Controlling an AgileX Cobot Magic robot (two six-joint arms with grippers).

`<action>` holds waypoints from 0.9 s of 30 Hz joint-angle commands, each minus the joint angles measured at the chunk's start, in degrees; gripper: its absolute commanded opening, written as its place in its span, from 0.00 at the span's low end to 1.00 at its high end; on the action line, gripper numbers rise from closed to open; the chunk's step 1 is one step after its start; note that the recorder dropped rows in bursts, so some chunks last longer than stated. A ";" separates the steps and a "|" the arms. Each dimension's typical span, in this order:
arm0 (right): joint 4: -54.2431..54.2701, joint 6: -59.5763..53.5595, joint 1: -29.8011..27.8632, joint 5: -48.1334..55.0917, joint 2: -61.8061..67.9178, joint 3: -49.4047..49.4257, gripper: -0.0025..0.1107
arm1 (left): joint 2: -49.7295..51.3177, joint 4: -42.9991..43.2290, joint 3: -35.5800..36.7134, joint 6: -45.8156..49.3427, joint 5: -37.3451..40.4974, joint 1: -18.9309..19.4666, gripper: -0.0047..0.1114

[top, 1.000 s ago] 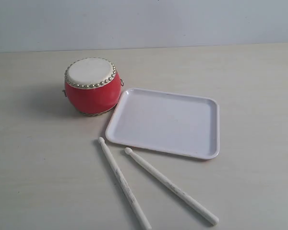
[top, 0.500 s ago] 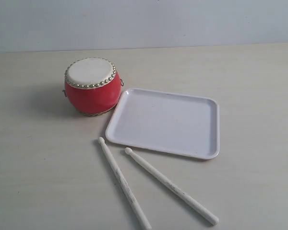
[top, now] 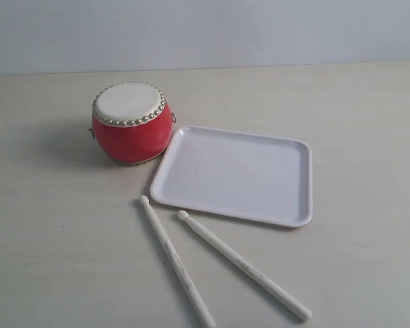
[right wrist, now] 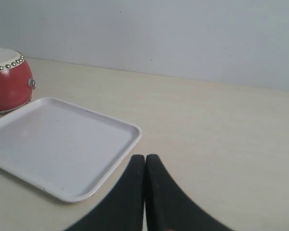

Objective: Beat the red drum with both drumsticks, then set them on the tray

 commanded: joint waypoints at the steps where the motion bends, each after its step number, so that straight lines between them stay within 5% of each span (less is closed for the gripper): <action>1: -0.18 -0.12 -0.32 -0.14 -0.29 0.28 0.02 | -0.35 -0.43 0.19 -0.04 -0.43 0.08 0.04; 10: -0.18 -0.12 -0.32 -0.14 -0.29 0.28 0.02 | -0.35 -1.93 0.19 -0.67 -1.86 0.08 0.04; 14: -0.18 -0.12 -0.32 -0.14 -0.29 0.28 0.02 | -0.35 -10.32 0.19 -0.67 -6.09 0.08 0.04; 20: -0.18 -0.12 -0.32 -0.14 -0.29 0.28 0.02 | -0.35 -35.10 0.19 -0.67 -12.24 0.08 0.04; 27: -0.18 -0.12 -0.32 -0.14 -0.29 0.28 0.02 | -0.35 -42.80 0.19 -0.44 -13.56 0.08 0.04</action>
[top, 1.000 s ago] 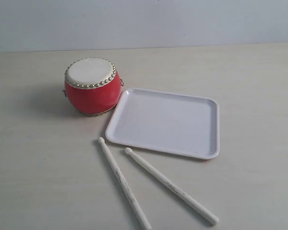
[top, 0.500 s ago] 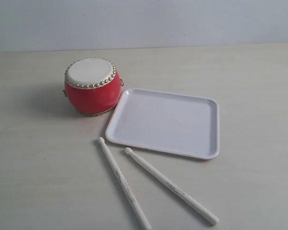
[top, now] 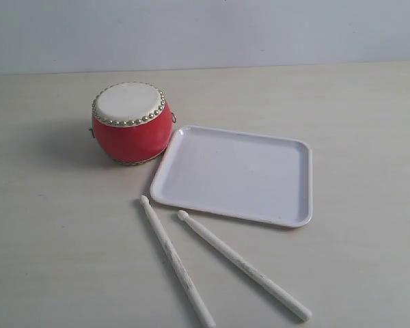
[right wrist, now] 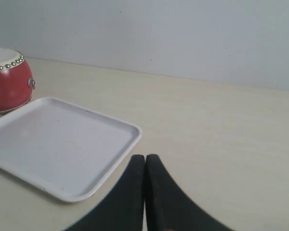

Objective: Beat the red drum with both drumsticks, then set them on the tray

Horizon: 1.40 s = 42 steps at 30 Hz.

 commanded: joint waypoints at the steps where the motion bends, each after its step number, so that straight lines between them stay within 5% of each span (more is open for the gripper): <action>1: -0.18 -0.12 -0.32 -0.14 -0.29 0.28 0.02 | -0.35 -4.72 0.19 0.67 0.48 0.08 0.04; 6: -0.18 -0.12 -0.32 -0.14 -0.29 0.28 0.02 | -0.35 -4.92 -3.55 3.71 4.34 0.08 0.04; 14: -0.18 -0.12 -0.32 -0.14 -0.29 0.28 0.02 | 3.25 -6.53 -20.16 15.27 9.28 0.08 0.04; 24: -0.18 -0.12 -0.32 -0.14 -0.29 0.28 0.02 | 27.12 -8.73 -41.03 21.36 33.28 0.08 0.04; 35: -0.18 -0.12 -0.32 -0.14 -0.29 0.28 0.02 | 46.36 -5.89 -43.71 17.42 44.84 -0.71 0.04; 42: -0.18 -0.12 -0.32 -0.14 -0.29 0.28 0.02 | 50.22 5.58 -45.13 6.39 38.94 -10.28 0.04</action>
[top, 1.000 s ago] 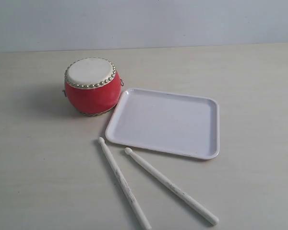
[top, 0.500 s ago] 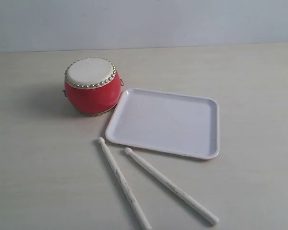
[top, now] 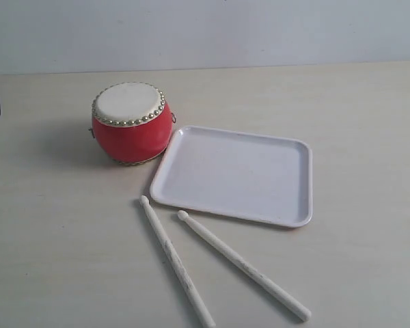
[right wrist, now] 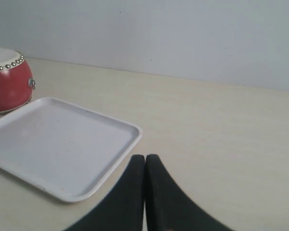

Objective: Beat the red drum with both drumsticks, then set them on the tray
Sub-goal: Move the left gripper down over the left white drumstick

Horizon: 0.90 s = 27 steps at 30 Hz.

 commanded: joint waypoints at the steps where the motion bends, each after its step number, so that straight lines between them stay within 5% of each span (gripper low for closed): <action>1: -0.18 -0.12 -0.32 -0.14 -0.29 0.28 0.02 | 2.27 8.85 -2.79 -7.70 -3.47 -6.71 0.04; 13: -0.18 -0.12 -0.32 -0.14 -0.29 0.28 0.02 | 14.50 53.89 -14.93 -45.27 3.94 -27.98 0.04; 21: -0.18 -0.12 -0.32 -0.14 -0.29 0.28 0.02 | 26.05 56.09 -20.04 -49.11 16.20 -35.58 0.04; 27: -0.18 -0.12 -0.32 -0.14 -0.29 0.28 0.02 | 29.59 48.35 -20.04 -50.73 10.97 -38.37 0.04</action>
